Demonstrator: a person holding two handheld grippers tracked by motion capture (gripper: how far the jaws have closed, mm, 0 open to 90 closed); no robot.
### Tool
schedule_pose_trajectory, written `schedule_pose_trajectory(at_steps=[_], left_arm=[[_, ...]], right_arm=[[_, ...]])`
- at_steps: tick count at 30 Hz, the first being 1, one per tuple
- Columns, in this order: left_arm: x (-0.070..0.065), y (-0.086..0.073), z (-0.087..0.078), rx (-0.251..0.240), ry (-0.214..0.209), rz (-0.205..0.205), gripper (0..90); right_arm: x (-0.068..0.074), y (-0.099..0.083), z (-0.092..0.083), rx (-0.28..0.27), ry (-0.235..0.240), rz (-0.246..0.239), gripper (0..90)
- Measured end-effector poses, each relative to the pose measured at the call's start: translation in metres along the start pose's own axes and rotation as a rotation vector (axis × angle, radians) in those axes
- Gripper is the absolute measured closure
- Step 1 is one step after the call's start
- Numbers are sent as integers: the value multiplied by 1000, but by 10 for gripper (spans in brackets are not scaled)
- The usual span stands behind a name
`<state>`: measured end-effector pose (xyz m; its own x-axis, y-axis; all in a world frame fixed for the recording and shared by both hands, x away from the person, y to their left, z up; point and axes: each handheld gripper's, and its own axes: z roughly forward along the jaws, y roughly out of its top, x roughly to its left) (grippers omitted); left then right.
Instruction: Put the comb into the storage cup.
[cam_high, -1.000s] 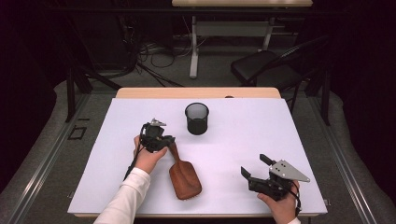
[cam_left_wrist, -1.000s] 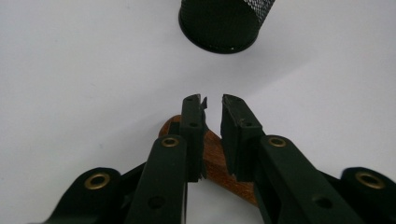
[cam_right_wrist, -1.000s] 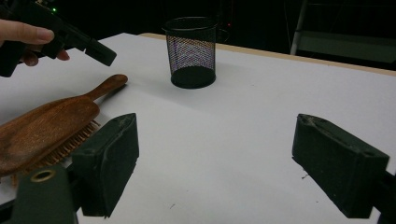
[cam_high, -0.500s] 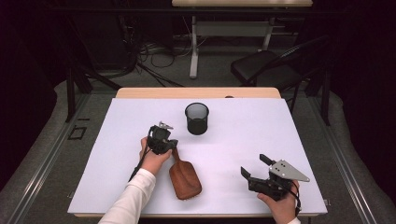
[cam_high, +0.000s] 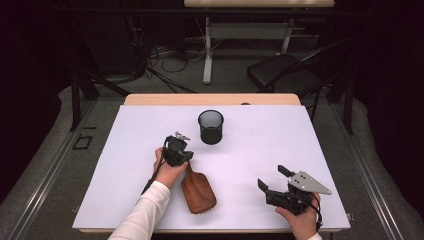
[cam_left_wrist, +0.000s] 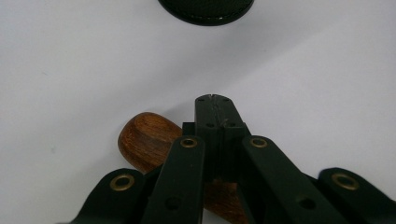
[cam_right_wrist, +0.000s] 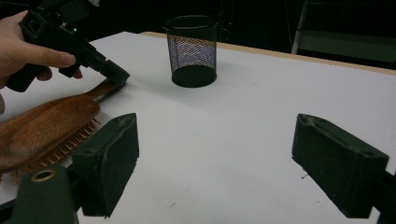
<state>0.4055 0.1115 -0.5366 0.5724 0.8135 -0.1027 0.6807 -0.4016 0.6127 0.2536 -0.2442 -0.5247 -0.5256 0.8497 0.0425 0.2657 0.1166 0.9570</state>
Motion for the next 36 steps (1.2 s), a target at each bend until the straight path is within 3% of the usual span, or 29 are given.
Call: schedule_pose_trajectory(at_steps=[17, 28, 36], left_arm=[[7, -7, -9, 26, 36, 17, 897], [17, -23, -21, 13, 43, 5, 897], [20, -36, -30, 13, 52, 20, 897]], right_arm=[[0, 0, 0, 2, 3, 1, 146], [0, 0, 1, 2, 6, 5, 146], [0, 0, 0, 9, 9, 13, 147]])
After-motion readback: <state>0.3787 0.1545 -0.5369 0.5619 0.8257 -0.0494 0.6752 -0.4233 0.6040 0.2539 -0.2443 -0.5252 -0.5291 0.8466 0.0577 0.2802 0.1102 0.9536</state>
